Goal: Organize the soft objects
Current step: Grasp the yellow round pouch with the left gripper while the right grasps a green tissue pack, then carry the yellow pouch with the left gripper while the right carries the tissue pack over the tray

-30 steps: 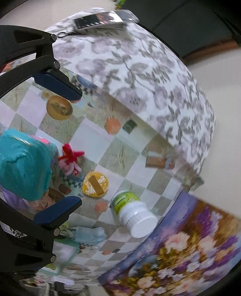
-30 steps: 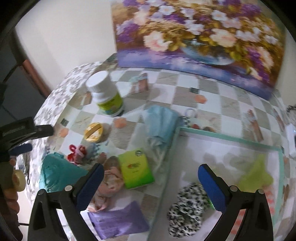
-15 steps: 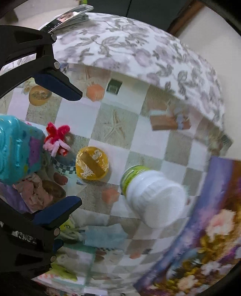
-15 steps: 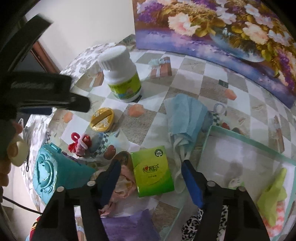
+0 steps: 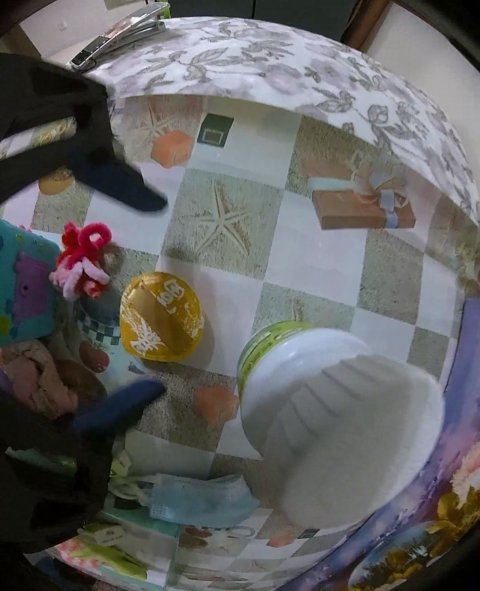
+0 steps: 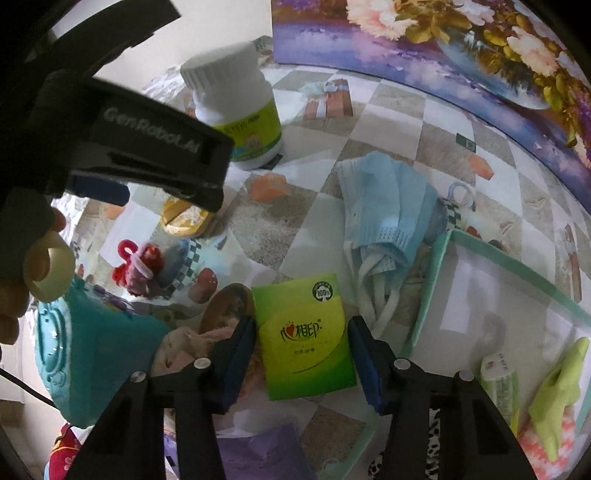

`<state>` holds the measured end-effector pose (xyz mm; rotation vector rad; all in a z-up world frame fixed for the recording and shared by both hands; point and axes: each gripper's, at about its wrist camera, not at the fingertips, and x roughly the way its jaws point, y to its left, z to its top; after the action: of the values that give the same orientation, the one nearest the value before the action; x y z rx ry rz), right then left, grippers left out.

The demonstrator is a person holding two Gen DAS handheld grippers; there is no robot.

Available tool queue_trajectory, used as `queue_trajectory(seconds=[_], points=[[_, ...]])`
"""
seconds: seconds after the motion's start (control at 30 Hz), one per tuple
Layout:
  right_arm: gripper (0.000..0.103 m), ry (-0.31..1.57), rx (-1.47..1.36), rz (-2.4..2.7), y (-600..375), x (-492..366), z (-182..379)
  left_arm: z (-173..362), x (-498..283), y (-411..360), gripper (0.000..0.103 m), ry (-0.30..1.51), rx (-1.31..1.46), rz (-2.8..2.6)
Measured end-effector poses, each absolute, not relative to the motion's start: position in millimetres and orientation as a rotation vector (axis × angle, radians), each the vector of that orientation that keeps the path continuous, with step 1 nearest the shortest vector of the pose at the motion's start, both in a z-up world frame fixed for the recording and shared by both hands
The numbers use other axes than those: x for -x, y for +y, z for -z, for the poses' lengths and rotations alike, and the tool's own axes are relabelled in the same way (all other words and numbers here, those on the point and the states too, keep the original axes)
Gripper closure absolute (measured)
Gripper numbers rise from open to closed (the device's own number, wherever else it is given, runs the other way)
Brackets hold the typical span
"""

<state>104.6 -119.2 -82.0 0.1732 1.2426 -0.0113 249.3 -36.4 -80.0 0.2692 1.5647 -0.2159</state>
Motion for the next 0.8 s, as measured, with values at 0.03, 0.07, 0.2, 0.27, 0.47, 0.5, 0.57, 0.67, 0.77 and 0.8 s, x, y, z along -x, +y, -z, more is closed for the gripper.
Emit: queue_trajectory(seconds=[0.03,0.07,0.2,0.27,0.47,0.5,0.57,0.67,0.77,0.8], points=[[0.050,1.243,-0.178,0.011,-120.0,-104.6,82.9,83.3,-249.9,-37.8,0.030,1.579,-0.262,0.217],[0.051,1.241,-0.184,0.011,-120.9,-104.2,83.0,85.5,-249.1,-39.2,0.034,1.586,-0.258,0.216],[0.051,1.239,-0.202,0.015,-126.5,-103.0,83.8,89.8,-247.5,-41.3,0.052,1.598,-0.232,0.245],[0.051,1.240,-0.207,0.015,-126.0,-104.7,84.1,87.9,-246.0,-42.4,0.053,1.584,-0.242,0.241],[0.051,1.210,-0.237,0.005,-134.0,-99.5,71.1,61.3,-237.5,-32.8,0.053,1.530,-0.168,0.249],[0.051,1.201,-0.242,0.003,-135.7,-97.8,67.5,55.9,-234.9,-29.8,0.053,1.517,-0.152,0.251],[0.051,1.186,-0.258,0.005,-139.6,-93.1,59.2,41.9,-227.3,-25.7,0.053,1.482,-0.118,0.260],[0.051,1.163,-0.276,0.010,-144.4,-85.9,44.6,16.7,-210.6,-18.4,0.053,1.410,-0.054,0.278],[0.051,1.139,-0.288,0.020,-146.8,-75.6,30.1,-2.8,-188.9,-11.7,0.053,1.345,-0.004,0.291],[0.051,1.134,-0.291,0.025,-144.4,-72.9,26.5,-7.3,-181.5,-9.8,0.053,1.327,0.009,0.292]])
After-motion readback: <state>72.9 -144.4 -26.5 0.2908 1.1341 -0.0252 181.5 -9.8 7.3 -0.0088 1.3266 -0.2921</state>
